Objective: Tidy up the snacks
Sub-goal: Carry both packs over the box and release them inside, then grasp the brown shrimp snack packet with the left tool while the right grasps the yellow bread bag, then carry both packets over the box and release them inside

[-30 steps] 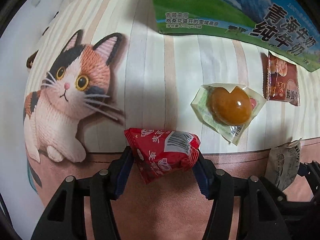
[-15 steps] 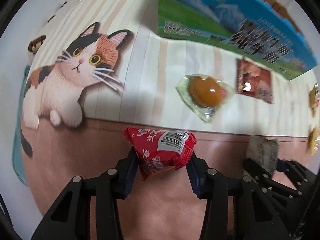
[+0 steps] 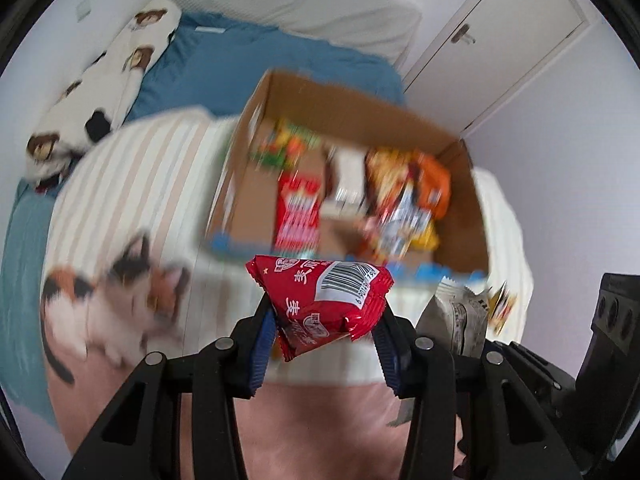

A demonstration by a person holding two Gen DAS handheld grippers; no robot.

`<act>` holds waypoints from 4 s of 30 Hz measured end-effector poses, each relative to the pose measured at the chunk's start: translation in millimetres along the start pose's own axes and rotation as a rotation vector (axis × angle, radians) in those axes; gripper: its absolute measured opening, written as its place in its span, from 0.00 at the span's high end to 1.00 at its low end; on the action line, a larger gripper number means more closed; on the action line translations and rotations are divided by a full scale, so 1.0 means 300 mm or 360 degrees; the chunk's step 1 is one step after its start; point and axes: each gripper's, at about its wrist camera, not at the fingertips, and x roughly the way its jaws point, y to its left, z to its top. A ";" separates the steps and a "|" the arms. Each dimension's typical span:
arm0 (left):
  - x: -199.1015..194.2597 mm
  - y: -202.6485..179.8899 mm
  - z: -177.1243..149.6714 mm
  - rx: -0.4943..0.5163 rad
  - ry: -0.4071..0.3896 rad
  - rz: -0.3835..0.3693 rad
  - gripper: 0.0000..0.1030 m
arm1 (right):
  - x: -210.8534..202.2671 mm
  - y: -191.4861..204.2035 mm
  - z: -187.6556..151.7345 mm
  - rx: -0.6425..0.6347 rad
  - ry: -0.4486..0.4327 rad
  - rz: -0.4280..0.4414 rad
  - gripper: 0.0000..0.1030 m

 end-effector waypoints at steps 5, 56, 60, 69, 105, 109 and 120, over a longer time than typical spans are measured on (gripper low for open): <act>0.036 0.023 0.221 -0.0051 0.0046 0.0033 0.58 | 0.000 -0.021 0.261 0.0016 -0.0027 -0.0024 0.50; -0.037 -0.069 0.039 0.0182 -0.0294 0.0500 0.10 | -0.060 -0.254 0.262 0.0102 -0.0138 -0.0482 0.04; -0.041 -0.103 -0.083 0.0217 -0.0298 0.0526 0.10 | -0.104 -0.323 0.137 0.0178 -0.0129 -0.0479 0.04; 0.162 -0.171 -0.299 0.0238 -0.0067 0.0540 0.10 | -0.192 -0.744 -0.180 0.0752 -0.0067 -0.0583 0.04; 0.732 -0.170 -0.216 0.0103 0.0523 0.0387 0.10 | 0.099 -0.938 -0.227 0.0751 0.0271 -0.0394 0.08; 0.742 -0.198 -0.200 0.0163 0.0476 0.0382 0.11 | 0.153 -0.929 -0.211 0.0805 0.0271 -0.0466 0.08; 0.674 -0.177 -0.408 0.0229 0.0503 0.0380 0.24 | 0.199 -0.802 -0.220 0.0503 0.0252 -0.0531 0.35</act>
